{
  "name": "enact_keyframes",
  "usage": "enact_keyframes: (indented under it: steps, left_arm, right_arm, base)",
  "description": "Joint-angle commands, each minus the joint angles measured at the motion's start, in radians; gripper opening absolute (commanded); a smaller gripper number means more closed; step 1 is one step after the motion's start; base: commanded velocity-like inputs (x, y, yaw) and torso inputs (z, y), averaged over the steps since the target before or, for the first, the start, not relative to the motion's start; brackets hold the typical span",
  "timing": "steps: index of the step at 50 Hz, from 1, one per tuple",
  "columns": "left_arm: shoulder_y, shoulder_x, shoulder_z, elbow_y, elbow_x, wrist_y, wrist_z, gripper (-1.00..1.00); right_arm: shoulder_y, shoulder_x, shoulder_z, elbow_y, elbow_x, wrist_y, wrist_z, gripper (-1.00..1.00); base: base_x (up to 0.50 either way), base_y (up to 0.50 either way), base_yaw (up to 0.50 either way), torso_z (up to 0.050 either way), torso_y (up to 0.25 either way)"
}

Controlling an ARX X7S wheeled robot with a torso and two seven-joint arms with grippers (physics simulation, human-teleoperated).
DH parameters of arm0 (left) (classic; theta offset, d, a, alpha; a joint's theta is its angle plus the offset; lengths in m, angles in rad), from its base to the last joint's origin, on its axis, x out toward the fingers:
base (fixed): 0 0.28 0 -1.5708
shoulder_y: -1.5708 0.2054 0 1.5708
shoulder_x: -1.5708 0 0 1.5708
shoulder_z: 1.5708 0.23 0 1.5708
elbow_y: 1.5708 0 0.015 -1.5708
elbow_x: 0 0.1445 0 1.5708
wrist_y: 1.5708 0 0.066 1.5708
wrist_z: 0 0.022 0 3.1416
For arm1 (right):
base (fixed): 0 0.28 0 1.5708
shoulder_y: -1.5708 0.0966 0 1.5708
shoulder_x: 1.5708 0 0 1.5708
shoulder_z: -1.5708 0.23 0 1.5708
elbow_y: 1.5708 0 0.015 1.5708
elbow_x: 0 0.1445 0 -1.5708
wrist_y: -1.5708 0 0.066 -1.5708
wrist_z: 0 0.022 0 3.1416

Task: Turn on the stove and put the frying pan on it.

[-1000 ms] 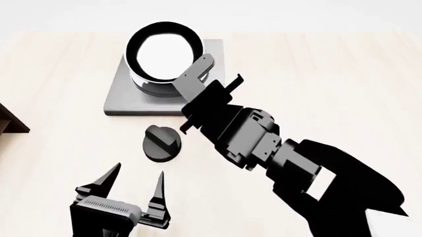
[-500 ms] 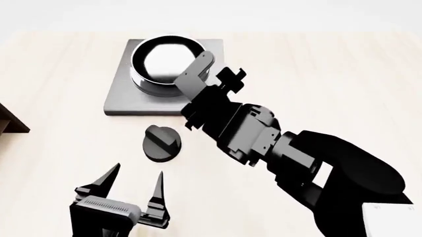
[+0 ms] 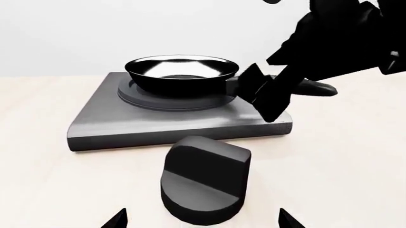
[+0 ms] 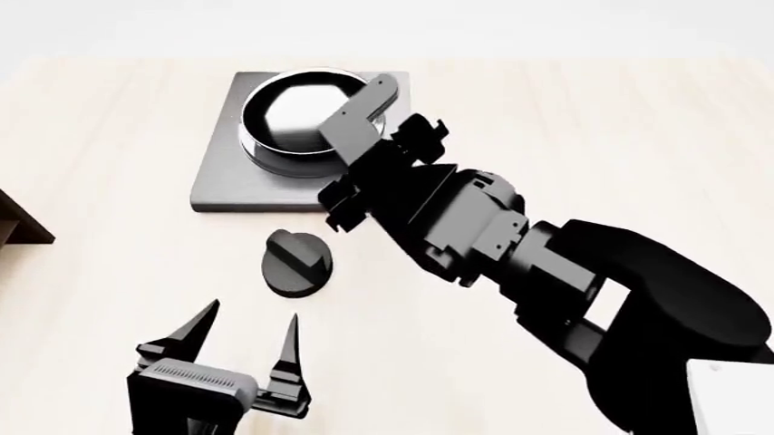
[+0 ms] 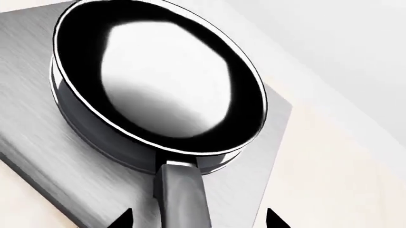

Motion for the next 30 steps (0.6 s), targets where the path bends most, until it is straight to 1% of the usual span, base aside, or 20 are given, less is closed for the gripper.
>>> enact_keyframes:
  steps: [1, 12, 16, 17, 20, 22, 26, 27, 30]
  left_arm:
    - [0.001, -0.002, 0.001, 0.002, 0.002, 0.004, -0.004, 1.0]
    - [0.0, -0.001, 0.006, -0.001, 0.005, 0.004, -0.007, 1.0]
    - [0.0, -0.002, 0.006, 0.001, 0.007, -0.002, -0.014, 1.0]
    - [-0.001, -0.002, 0.006, 0.0, 0.008, -0.006, -0.017, 1.0]
    - [-0.002, -0.002, 0.003, -0.001, 0.006, -0.009, -0.022, 1.0]
    - [-0.005, -0.002, 0.0, -0.001, -0.001, -0.018, -0.026, 1.0]
    - [-0.011, 0.002, -0.003, -0.006, -0.012, -0.028, -0.031, 1.0]
    - [-0.01, 0.003, -0.001, -0.007, -0.016, -0.029, -0.029, 1.0]
    - [-0.012, 0.002, -0.001, -0.006, -0.024, -0.036, -0.027, 1.0]
  right_arm:
    - [0.025, 0.027, 0.04, -0.059, 0.083, 0.017, -0.013, 1.0]
    - [0.054, 0.108, 0.073, -0.193, 0.104, 0.014, 0.033, 1.0]
    - [0.064, 0.164, 0.097, -0.289, 0.113, -0.002, 0.07, 1.0]
    - [0.063, 0.198, 0.101, -0.352, 0.106, -0.014, 0.096, 1.0]
    - [0.054, 0.256, 0.108, -0.453, 0.097, -0.032, 0.142, 1.0]
    - [0.037, 0.321, 0.109, -0.561, 0.081, -0.053, 0.188, 1.0]
    - [0.009, 0.405, 0.107, -0.681, 0.044, -0.097, 0.229, 1.0]
    - [-0.007, 0.452, 0.108, -0.74, 0.037, -0.115, 0.239, 1.0]
    - [-0.031, 0.525, 0.119, -0.833, 0.037, -0.144, 0.263, 1.0]
  base:
    - [0.0, 0.0, 0.0, 0.0, 0.0]
    - [0.0, 0.0, 0.0, 0.0, 0.0]
    - [0.0, 0.0, 0.0, 0.0, 0.0]
    - [0.0, 0.0, 0.0, 0.0, 0.0]
    - [0.0, 0.0, 0.0, 0.0, 0.0]
    - [0.0, 0.0, 0.0, 0.0, 0.0]
    - [0.0, 0.0, 0.0, 0.0, 0.0]
    - [0.0, 0.0, 0.0, 0.0, 0.0]
    - [0.0, 0.0, 0.0, 0.0, 0.0]
